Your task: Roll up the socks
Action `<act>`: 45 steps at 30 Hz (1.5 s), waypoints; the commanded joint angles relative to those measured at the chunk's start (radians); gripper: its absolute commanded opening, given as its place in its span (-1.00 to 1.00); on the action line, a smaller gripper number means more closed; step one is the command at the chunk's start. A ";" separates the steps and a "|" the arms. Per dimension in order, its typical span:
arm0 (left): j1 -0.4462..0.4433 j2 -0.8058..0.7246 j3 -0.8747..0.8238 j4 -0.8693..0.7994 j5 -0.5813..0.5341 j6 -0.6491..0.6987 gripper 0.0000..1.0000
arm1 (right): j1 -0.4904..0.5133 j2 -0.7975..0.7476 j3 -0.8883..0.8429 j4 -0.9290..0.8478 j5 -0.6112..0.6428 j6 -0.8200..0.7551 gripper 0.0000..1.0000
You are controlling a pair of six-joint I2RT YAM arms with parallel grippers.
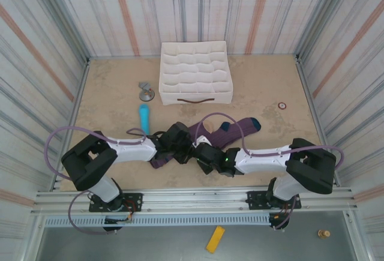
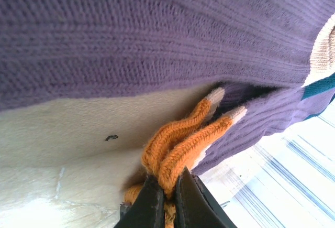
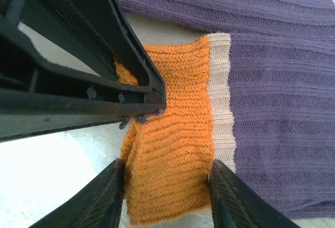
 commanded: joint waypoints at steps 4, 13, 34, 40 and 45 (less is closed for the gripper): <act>-0.006 0.023 0.006 0.053 0.027 -0.045 -1.00 | 0.010 -0.051 0.011 0.025 0.005 -0.033 0.31; -0.006 0.025 0.003 0.086 0.041 -0.076 -1.00 | 0.010 0.000 0.026 -0.005 0.084 -0.031 0.07; 0.009 -0.048 0.060 -0.043 -0.031 0.065 0.32 | -0.092 -0.074 -0.048 0.022 -0.174 0.080 -1.00; 0.016 -0.112 0.119 -0.182 -0.097 0.202 0.41 | -0.167 -0.084 -0.067 0.022 -0.316 0.128 -1.00; 0.016 -0.119 0.176 -0.288 -0.114 0.344 0.37 | -0.263 -0.113 -0.112 0.058 -0.457 0.213 -1.00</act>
